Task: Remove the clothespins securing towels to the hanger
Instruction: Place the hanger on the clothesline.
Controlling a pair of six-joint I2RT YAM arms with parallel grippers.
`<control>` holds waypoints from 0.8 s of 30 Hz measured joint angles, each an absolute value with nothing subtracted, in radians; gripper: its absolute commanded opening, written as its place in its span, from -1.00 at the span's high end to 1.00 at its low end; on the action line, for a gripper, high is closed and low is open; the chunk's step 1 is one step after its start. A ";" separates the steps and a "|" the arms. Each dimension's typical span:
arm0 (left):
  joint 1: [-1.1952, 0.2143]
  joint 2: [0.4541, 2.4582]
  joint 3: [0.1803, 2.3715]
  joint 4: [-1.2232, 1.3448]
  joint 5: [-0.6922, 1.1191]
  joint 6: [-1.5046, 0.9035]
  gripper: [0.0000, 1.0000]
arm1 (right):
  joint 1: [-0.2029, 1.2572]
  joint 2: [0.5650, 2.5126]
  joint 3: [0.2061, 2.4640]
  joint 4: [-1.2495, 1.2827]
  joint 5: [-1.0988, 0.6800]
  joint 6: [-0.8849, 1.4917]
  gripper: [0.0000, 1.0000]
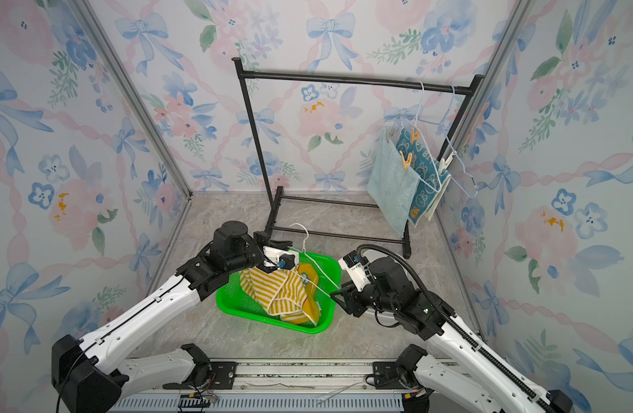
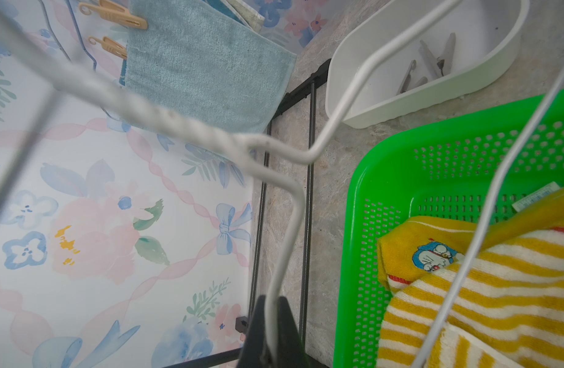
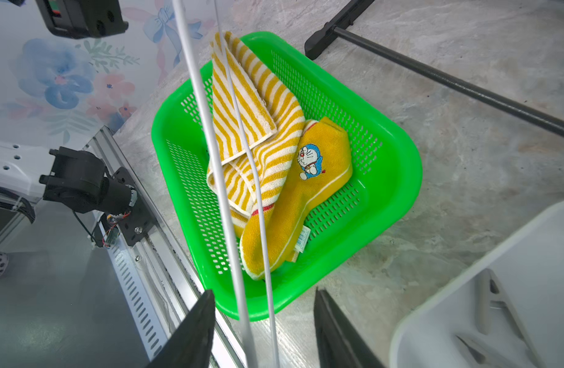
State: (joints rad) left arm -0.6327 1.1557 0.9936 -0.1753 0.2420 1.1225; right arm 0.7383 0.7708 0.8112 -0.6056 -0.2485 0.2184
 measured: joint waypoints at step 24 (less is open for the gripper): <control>-0.627 1.052 1.036 -0.181 0.266 0.956 -0.37 | 0.761 0.818 0.979 -0.657 -0.119 0.206 1.00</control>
State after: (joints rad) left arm -0.6266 1.0515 1.0355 -0.1810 0.2665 0.9558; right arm 0.7612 0.8177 0.9791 -0.6571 -0.1188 0.2062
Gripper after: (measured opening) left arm 0.661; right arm 0.051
